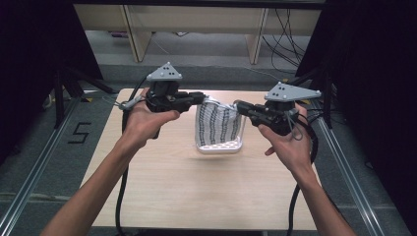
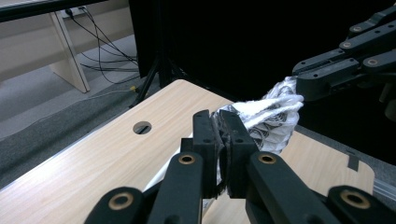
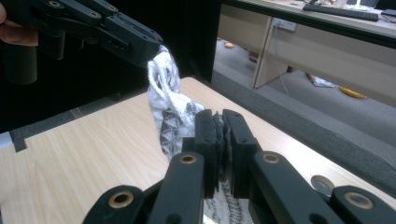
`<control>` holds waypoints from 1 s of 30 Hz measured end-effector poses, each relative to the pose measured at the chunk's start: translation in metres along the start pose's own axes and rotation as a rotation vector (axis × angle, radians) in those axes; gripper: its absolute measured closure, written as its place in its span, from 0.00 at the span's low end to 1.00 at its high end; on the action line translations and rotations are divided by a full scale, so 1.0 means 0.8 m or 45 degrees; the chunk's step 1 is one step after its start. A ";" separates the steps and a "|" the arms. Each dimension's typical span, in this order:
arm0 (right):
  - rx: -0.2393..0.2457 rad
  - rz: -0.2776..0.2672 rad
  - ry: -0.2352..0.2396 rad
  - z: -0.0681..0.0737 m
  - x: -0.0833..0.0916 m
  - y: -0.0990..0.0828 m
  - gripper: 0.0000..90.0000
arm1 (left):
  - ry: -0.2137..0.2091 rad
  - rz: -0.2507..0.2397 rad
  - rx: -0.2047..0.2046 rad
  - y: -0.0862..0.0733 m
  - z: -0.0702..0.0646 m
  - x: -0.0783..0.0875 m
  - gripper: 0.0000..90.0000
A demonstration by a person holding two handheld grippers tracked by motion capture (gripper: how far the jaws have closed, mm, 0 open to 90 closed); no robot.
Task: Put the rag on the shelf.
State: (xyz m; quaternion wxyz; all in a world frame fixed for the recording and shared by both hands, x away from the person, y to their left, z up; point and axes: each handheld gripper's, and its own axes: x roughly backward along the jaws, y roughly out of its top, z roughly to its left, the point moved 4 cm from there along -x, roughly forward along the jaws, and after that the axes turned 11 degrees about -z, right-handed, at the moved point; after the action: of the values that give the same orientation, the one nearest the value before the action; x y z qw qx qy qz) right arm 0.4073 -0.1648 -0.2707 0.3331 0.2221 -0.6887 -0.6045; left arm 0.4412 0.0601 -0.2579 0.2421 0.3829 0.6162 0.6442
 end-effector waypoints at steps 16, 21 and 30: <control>-0.048 0.009 -0.056 -0.048 -0.041 0.016 0.95 | 0.080 0.013 0.080 0.015 0.038 -0.041 0.95; -0.061 0.036 -0.072 -0.066 -0.055 0.017 0.95 | 0.103 0.017 0.104 0.016 0.050 -0.059 0.95; -0.155 0.074 -0.125 -0.097 -0.082 0.011 0.94 | 0.152 0.025 0.175 0.008 0.073 -0.092 0.95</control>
State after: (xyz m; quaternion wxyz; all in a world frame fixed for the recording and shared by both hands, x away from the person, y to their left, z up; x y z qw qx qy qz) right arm 0.5092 -0.1698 -0.2712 0.3294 0.1514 -0.6724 -0.6453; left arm 0.5323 0.0371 -0.2695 0.1718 0.3657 0.6683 0.6246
